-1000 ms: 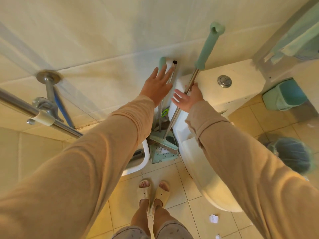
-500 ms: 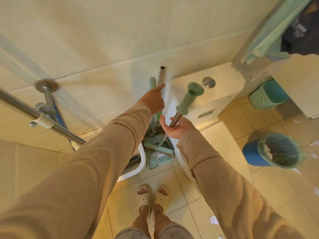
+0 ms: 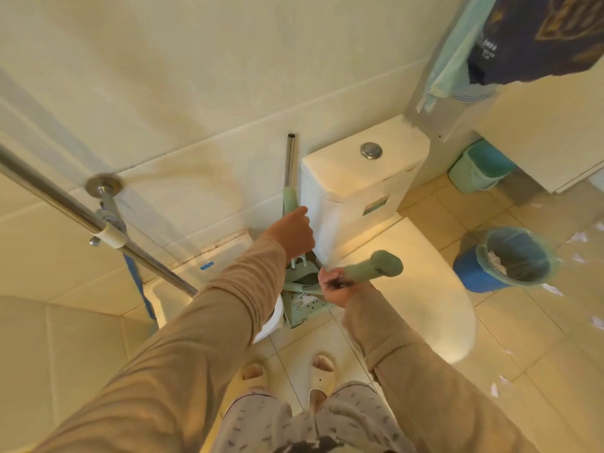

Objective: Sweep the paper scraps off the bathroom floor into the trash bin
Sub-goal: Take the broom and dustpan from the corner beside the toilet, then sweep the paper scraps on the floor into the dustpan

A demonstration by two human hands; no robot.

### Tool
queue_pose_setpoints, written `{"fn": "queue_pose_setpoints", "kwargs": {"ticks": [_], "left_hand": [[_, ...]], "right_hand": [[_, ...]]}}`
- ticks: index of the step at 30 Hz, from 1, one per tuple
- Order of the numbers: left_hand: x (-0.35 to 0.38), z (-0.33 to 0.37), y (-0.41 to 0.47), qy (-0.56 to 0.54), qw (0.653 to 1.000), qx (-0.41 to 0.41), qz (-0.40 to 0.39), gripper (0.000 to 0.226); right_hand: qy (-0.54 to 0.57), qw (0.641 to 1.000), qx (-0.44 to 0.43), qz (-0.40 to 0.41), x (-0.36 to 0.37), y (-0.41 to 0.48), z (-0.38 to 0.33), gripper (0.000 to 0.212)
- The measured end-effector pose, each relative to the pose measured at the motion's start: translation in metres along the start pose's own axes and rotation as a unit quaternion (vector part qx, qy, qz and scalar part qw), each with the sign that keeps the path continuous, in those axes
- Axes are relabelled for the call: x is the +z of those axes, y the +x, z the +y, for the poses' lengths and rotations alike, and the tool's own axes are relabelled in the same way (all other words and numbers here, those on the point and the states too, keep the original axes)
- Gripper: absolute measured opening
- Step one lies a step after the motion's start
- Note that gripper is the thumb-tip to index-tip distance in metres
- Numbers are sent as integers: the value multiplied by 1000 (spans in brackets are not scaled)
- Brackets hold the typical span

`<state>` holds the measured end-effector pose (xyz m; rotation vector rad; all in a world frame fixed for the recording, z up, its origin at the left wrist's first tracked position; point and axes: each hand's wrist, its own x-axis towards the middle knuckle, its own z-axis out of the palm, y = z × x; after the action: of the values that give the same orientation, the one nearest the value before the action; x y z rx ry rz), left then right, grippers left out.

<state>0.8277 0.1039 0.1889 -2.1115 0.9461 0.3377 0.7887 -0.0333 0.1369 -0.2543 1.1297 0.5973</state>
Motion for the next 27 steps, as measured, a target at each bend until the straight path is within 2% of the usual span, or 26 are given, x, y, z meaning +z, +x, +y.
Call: {"fn": "queue_pose_setpoints", "kwargs": {"ticks": [3, 8, 12, 16, 17, 20, 23, 27], "left_hand": [[-7, -2, 2, -2, 999, 31, 18, 16], [-21, -1, -3, 55, 988, 139, 30, 18], [-28, 11, -18, 91, 973, 183, 103, 19], [-40, 27, -26, 121, 958, 219, 142, 18], [-42, 30, -29, 121, 957, 222, 145, 18], [-44, 39, -34, 105, 957, 219, 158, 17], [-46, 53, -39, 81, 958, 221, 167, 19], [-37, 82, -42, 22, 960, 219, 172, 22]], "right_hand": [[34, 999, -6, -11, -20, -3, 10, 39], [141, 989, -12, -35, -45, -17, 27, 53], [131, 988, -55, -61, -53, -39, 63, 34], [166, 980, -93, -57, -78, -48, 91, 65], [187, 975, -103, -59, -85, -52, 97, 62], [235, 958, -158, -48, -96, -70, 114, 21], [254, 943, -211, -31, -111, -82, 125, 23], [248, 944, -220, -3, -144, -91, 131, 33]]}}
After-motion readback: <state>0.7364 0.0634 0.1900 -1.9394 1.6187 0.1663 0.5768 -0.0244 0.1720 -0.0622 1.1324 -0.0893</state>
